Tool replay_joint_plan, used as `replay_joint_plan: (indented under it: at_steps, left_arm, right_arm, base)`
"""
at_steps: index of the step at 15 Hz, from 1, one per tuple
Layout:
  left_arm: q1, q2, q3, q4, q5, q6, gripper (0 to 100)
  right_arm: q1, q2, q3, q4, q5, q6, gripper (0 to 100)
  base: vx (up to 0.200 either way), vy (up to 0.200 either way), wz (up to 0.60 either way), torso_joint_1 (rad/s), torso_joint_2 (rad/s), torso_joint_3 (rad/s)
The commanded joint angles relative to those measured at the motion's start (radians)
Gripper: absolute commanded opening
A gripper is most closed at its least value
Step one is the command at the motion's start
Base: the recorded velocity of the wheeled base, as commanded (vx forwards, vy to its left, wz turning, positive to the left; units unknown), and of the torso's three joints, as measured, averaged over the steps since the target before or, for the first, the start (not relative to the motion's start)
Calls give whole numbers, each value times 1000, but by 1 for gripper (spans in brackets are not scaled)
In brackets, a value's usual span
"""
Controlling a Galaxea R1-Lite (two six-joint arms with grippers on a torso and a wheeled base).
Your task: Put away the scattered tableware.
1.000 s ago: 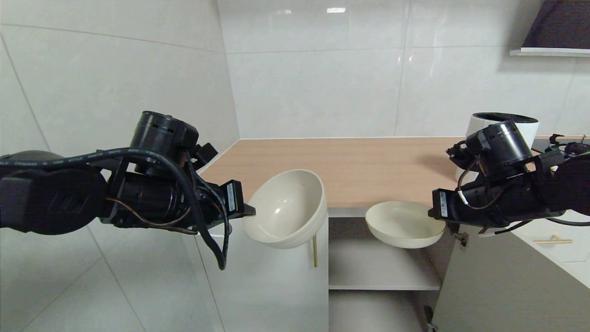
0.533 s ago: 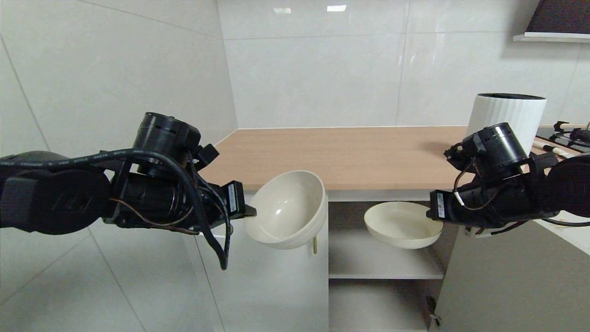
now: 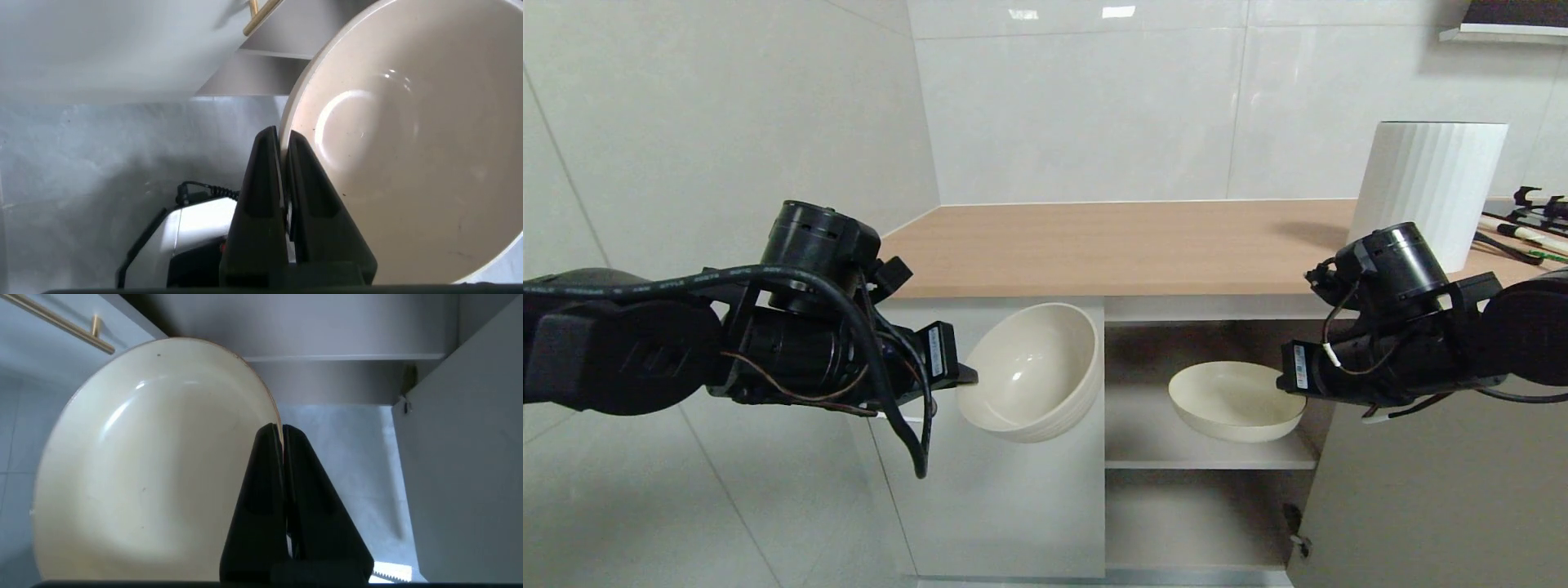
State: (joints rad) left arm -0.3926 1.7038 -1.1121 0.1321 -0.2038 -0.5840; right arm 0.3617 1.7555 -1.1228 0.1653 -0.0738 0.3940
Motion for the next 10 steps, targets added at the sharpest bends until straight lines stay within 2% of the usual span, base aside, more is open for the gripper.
replay_joint_plan:
  at_steps: [1, 7, 10]
  left_arm:
    - [0, 2, 0, 0, 0, 0, 0]
    - [0, 8, 0, 0, 0, 0, 0]
    - [-9, 20, 0, 0, 0, 0, 0]
  right_arm:
    - [-1, 5, 0, -1, 0, 0, 0]
    - [-1, 27, 0, -13, 0, 0, 0]
    - [-1, 113, -3, -44, -1, 0, 0]
  base:
    - [0, 0, 0, -17, 66, 46]
    - [0, 0, 0, 0, 0, 0]
    - [0, 0, 0, 0, 0, 0]
